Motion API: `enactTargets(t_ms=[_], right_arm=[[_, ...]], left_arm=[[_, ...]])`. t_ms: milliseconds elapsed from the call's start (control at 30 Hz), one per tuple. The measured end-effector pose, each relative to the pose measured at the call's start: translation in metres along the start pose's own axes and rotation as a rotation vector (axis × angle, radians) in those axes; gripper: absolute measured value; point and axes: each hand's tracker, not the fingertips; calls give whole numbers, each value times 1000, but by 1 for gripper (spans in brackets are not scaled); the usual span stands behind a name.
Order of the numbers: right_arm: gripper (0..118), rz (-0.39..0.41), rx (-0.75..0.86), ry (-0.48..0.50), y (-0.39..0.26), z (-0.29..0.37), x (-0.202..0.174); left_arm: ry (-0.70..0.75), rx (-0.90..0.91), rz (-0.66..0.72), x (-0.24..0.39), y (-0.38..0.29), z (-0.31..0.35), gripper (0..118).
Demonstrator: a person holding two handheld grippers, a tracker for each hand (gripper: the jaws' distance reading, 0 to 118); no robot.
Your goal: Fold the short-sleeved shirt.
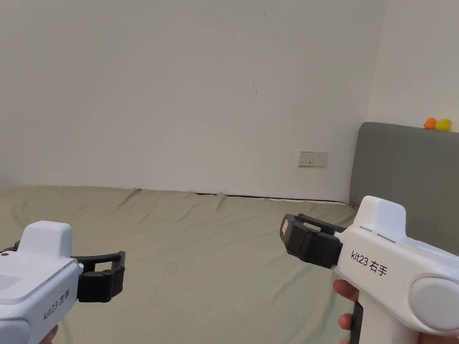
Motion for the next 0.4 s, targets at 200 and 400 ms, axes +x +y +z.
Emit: enactTargets(t_ms=[200,400], right_arm=[[118,83,-2,17,-5,-3,-4],[118,135,9,-71,-14,-5,-13]], left_arm=[[-3,4,-2,1,0,1,117],[-5,7,-6,3,0,2,117]])
